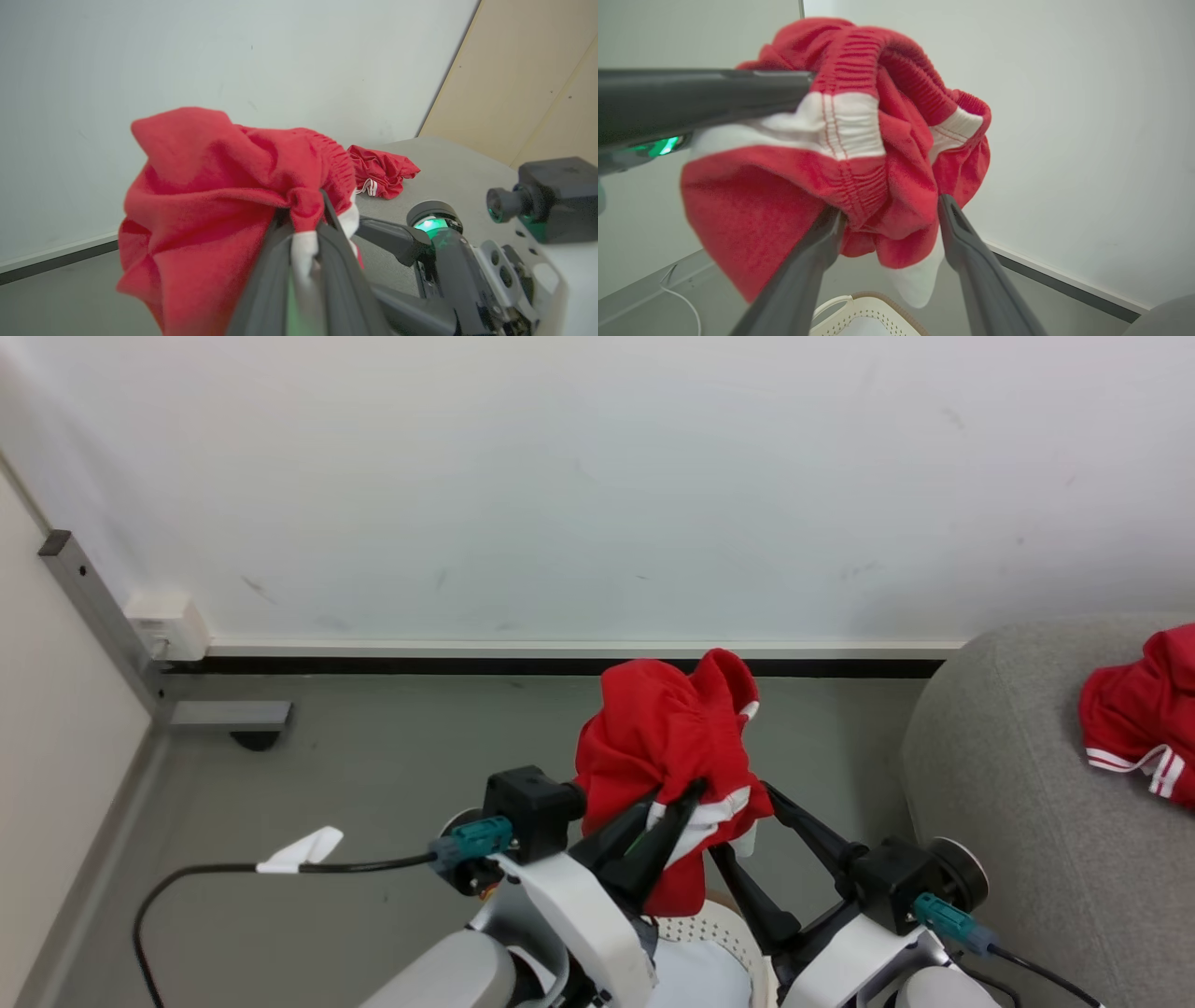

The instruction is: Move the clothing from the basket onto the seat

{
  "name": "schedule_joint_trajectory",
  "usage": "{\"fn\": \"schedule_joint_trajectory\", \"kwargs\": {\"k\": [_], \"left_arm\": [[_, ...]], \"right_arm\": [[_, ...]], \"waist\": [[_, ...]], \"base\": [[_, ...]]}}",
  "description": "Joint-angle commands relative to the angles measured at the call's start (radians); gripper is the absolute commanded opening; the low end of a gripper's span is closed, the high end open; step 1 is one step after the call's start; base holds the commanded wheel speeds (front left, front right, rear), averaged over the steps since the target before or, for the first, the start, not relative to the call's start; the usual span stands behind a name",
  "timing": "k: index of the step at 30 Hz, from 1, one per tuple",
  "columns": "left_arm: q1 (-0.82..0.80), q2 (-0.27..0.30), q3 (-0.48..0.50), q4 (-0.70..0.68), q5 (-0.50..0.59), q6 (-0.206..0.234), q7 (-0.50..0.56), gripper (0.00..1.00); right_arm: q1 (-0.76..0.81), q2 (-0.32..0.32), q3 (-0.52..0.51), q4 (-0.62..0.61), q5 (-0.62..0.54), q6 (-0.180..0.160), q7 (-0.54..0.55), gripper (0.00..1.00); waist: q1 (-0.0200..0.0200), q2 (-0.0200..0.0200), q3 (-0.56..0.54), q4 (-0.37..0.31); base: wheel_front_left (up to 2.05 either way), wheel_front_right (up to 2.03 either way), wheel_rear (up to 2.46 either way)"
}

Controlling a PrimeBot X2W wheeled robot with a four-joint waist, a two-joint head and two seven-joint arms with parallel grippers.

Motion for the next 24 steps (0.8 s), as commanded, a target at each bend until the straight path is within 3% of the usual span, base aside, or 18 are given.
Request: {"fn": "schedule_joint_trajectory", "kwargs": {"k": [1,16,17,18,19,24], "left_arm": [[-0.01,-0.008,-0.013,0.006,0.004,-0.01,0.008,0.0],[0.018,-0.05,-0.113,0.051,-0.013,-0.051,0.061,0.0],[0.02,-0.05,-0.113,0.054,-0.015,-0.049,0.063,0.0],[0.021,-0.05,-0.112,0.057,-0.018,-0.047,0.064,0.0],[0.022,-0.048,-0.11,0.059,-0.019,-0.043,0.064,0.0],[0.027,-0.036,-0.1,0.064,-0.022,-0.036,0.058,0.0]], "right_arm": [[-0.023,0.008,0.0,0.032,0.002,-0.002,0.001,1.0],[-0.148,-0.035,0.103,0.212,0.051,-0.002,-0.033,1.0],[-0.149,-0.04,0.117,0.216,0.062,-0.002,-0.038,0.9],[-0.153,-0.043,0.127,0.218,0.07,-0.002,-0.041,0.33],[-0.157,-0.046,0.135,0.219,0.08,-0.002,-0.045,0.0],[-0.158,-0.059,0.172,0.229,0.128,-0.002,-0.057,0.0]], "waist": [[0.0,0.0,-0.008,0.025],[0.0,0.0,-0.05,0.147],[0.0,0.0,-0.053,0.154],[0.0,0.0,-0.056,0.16],[0.0,0.0,-0.058,0.164],[0.0,0.0,-0.058,0.167]], "base": [[0.0,0.0,0.0],[0.0,0.0,0.0],[0.0,0.0,0.0],[0.0,0.0,0.0],[0.0,0.0,0.0],[0.0,0.0,0.0]]}}
